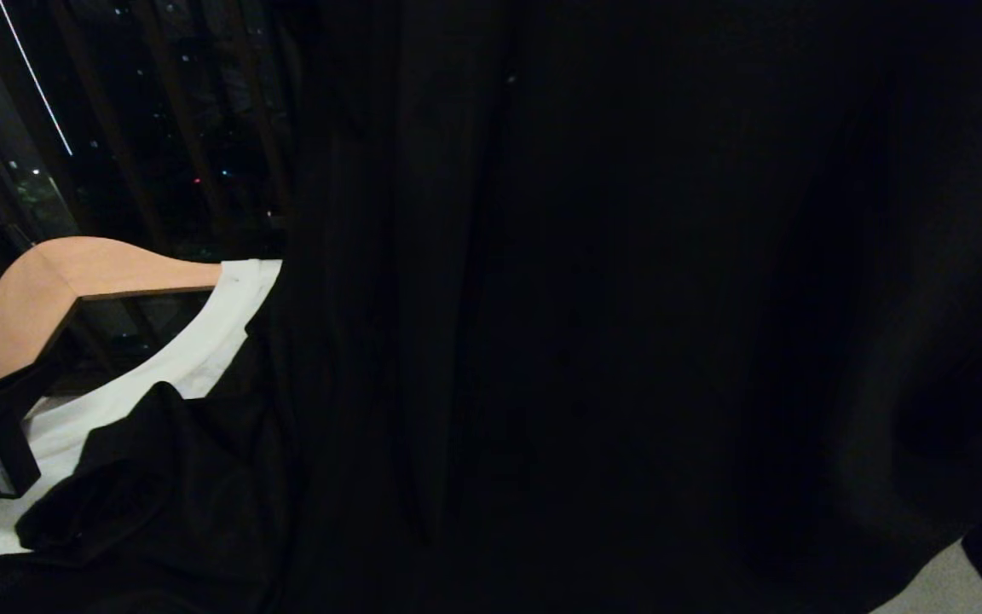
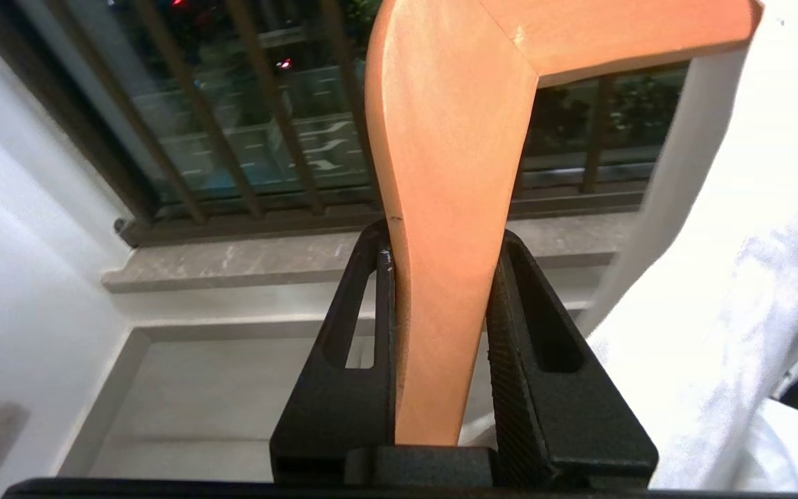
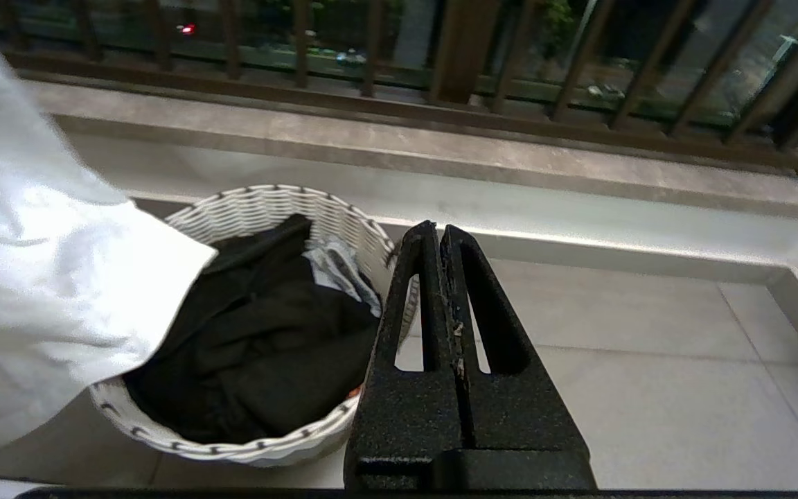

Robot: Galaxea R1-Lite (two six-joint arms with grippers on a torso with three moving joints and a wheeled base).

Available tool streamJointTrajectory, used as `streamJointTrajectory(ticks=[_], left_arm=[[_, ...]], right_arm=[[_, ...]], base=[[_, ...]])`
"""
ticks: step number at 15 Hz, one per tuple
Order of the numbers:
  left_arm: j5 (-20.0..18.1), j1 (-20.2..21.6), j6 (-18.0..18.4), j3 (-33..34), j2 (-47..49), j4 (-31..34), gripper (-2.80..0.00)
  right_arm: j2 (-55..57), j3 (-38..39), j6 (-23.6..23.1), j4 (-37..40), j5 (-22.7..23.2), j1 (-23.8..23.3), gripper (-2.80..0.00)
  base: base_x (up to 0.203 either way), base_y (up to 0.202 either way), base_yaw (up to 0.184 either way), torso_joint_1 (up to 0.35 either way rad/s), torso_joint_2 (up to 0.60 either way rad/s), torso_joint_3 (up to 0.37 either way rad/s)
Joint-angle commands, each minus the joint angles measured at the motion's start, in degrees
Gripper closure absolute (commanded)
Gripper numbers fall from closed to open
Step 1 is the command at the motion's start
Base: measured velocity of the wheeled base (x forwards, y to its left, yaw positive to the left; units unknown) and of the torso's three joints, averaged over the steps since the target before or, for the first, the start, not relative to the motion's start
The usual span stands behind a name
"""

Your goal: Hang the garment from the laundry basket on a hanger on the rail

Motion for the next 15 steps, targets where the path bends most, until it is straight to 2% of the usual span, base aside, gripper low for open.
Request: streamJointTrajectory(ticks=[1, 15], left_arm=[[0.12, -0.01, 0.03, 0.23, 0.27, -0.21, 0.0], [0.31, -0.01, -0.41, -0.39, 0.62, -0.2, 0.0]], right_arm=[[0.03, 0.04, -0.07, 0.0, 0.05, 0.0, 0.0], [0.02, -0.01, -0.09, 0.0, 0.05, 0.0, 0.0]], base=[[0.0, 0.0, 0.0, 0.0, 0.0, 0.0], [0.0, 0.0, 0.0, 0.0, 0.0, 0.0]])
